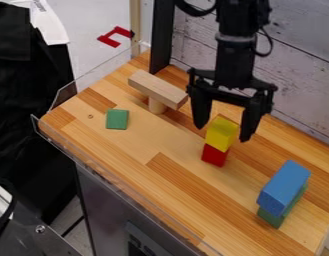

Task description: Move the yellow block from the top of the red block to the top of the triangular block

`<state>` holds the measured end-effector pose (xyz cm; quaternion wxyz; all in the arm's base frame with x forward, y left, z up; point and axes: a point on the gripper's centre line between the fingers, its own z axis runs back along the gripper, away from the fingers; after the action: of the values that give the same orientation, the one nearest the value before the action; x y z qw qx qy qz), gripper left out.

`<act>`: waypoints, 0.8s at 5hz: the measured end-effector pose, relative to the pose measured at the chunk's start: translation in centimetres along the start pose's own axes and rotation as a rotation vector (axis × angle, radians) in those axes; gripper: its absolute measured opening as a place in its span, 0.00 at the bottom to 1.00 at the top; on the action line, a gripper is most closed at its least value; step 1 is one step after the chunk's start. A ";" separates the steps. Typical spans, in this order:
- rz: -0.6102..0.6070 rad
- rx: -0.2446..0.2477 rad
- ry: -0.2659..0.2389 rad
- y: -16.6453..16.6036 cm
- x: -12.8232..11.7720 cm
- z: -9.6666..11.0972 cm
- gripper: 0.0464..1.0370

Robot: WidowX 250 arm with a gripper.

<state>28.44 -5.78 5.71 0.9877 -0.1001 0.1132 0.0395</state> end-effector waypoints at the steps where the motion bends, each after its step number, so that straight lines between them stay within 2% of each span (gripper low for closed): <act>1: -0.019 -0.008 0.020 -0.1 0.2 -0.8 0.96; 3: -0.009 0.000 0.053 -0.2 0.4 -2.0 0.96; 4: 0.034 -0.008 0.030 0.1 0.9 -2.2 0.96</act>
<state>28.82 -6.10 3.41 0.9847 -0.1029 0.1293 0.0553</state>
